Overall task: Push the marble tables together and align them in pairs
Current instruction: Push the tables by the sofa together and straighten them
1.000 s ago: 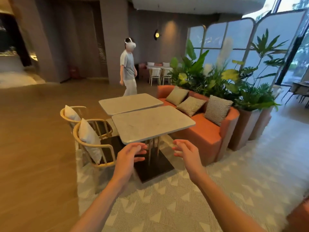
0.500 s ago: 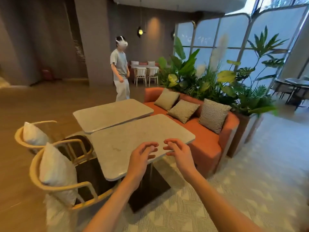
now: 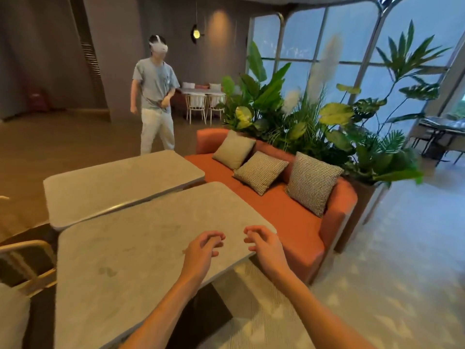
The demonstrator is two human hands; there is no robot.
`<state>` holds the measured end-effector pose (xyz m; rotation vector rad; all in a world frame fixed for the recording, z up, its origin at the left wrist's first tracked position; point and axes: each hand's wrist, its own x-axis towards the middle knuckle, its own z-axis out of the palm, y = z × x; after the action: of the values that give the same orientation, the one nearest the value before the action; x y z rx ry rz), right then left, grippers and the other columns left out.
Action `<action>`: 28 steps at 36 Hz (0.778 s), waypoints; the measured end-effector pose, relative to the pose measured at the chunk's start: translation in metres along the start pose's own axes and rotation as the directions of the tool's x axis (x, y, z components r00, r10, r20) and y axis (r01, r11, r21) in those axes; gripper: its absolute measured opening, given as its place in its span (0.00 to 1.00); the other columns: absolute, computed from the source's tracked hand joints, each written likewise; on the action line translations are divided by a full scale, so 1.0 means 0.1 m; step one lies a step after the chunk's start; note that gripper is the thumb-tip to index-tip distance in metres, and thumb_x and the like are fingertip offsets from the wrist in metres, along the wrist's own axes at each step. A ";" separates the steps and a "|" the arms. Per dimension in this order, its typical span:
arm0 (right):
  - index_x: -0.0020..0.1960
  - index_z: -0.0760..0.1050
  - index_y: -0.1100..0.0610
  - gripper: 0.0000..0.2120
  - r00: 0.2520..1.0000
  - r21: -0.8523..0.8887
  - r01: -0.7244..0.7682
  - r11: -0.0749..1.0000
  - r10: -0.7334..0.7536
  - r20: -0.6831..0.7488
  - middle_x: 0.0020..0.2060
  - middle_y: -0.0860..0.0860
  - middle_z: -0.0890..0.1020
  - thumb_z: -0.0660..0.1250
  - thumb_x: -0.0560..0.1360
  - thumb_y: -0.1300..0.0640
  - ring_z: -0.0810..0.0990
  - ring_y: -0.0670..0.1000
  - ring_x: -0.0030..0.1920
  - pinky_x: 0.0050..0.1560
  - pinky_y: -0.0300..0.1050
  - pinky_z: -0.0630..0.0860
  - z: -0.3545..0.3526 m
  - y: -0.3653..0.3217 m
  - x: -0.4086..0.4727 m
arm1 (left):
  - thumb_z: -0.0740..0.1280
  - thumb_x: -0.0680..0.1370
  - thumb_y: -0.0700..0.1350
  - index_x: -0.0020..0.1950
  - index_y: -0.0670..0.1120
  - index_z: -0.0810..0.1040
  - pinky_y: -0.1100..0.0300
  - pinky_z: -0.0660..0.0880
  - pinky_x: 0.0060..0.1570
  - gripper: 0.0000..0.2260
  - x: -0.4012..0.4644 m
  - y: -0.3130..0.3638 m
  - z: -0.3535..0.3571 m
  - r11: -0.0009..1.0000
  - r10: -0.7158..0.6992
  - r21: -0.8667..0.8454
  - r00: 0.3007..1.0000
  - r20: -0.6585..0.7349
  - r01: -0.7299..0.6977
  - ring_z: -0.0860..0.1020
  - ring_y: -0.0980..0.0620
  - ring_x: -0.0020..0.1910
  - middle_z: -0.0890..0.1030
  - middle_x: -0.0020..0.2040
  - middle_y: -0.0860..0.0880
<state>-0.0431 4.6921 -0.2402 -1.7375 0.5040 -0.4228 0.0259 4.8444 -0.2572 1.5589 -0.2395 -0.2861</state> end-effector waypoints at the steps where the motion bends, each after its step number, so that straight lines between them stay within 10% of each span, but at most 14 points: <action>1: 0.55 0.80 0.55 0.07 1.000 -0.015 0.005 1.000 -0.005 0.008 0.50 0.50 0.83 0.64 0.81 0.57 0.82 0.54 0.52 0.55 0.54 0.79 -0.08 0.04 0.19 | 0.64 0.81 0.43 0.50 0.51 0.84 0.50 0.79 0.55 0.09 0.18 -0.02 0.15 1.000 -0.003 0.005 1.000 -0.010 0.003 0.83 0.53 0.51 0.85 0.49 0.53; 16: 0.48 0.78 0.47 0.05 0.982 -0.212 -0.100 0.972 0.131 0.135 0.48 0.47 0.83 0.64 0.80 0.53 0.83 0.54 0.50 0.54 0.58 0.80 -0.84 1.10 2.45 | 0.63 0.81 0.45 0.52 0.49 0.83 0.57 0.77 0.49 0.08 2.05 -0.77 1.49 0.982 -0.175 0.054 0.979 -0.102 0.181 0.81 0.52 0.51 0.84 0.52 0.51; 28: 0.49 0.78 0.47 0.05 0.926 -0.449 -0.057 0.892 0.215 0.310 0.44 0.42 0.82 0.64 0.79 0.50 0.79 0.40 0.40 0.38 0.35 0.70 -1.02 1.89 3.83 | 0.64 0.81 0.45 0.52 0.48 0.82 0.51 0.76 0.56 0.08 2.97 -1.62 2.18 0.916 -0.370 0.045 0.884 -0.285 0.398 0.80 0.50 0.53 0.82 0.52 0.49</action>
<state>0.2033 4.3650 -0.3978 -2.1335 0.4793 0.1231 0.2306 4.5427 -0.4276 1.7222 0.2821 -0.3695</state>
